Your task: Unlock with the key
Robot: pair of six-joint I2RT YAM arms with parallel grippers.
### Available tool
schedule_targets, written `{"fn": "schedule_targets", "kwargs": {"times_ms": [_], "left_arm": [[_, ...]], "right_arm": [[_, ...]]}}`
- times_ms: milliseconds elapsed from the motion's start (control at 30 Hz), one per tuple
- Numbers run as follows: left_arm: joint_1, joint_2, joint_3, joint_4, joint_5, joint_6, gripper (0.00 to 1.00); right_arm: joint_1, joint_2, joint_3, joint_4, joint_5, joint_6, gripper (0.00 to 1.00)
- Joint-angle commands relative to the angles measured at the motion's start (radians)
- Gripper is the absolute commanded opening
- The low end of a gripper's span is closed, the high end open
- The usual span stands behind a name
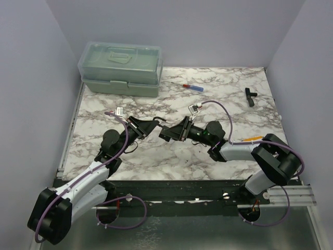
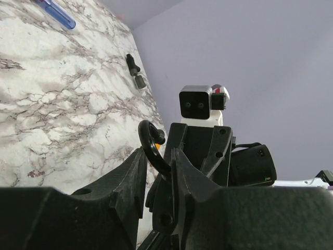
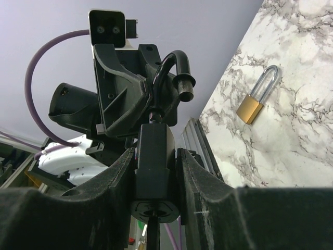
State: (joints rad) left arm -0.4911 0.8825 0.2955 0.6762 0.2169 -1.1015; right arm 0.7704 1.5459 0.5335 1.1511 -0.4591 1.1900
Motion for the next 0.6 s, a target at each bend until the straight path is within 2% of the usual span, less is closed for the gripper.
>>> {"fn": "schedule_targets", "kwargs": {"times_ms": [0, 167, 300, 467, 533, 567], "left_arm": [[-0.003, 0.009, 0.017, 0.056, 0.035, 0.017, 0.31], [-0.003, 0.036, 0.017, 0.088, 0.057, 0.014, 0.28], [-0.003, 0.045, 0.01, 0.11, 0.052, 0.018, 0.0], [-0.003, -0.003, -0.04, 0.168, 0.013, 0.055, 0.0], [-0.003, -0.024, -0.054, 0.171, -0.002, 0.071, 0.0], [-0.003, -0.031, -0.062, 0.171, -0.007, 0.079, 0.0]], "right_arm": [[0.0, 0.013, 0.022, 0.106, -0.038, 0.018, 0.0], [-0.001, 0.03, 0.027, 0.12, -0.06, 0.022, 0.0], [-0.001, 0.03, 0.024, 0.119, -0.059, 0.021, 0.0], [-0.008, 0.016, 0.008, 0.057, -0.022, 0.014, 0.01], [-0.013, 0.016, -0.002, 0.04, -0.018, 0.019, 0.16], [-0.017, 0.019, -0.006, 0.034, -0.019, 0.025, 0.26]]}}
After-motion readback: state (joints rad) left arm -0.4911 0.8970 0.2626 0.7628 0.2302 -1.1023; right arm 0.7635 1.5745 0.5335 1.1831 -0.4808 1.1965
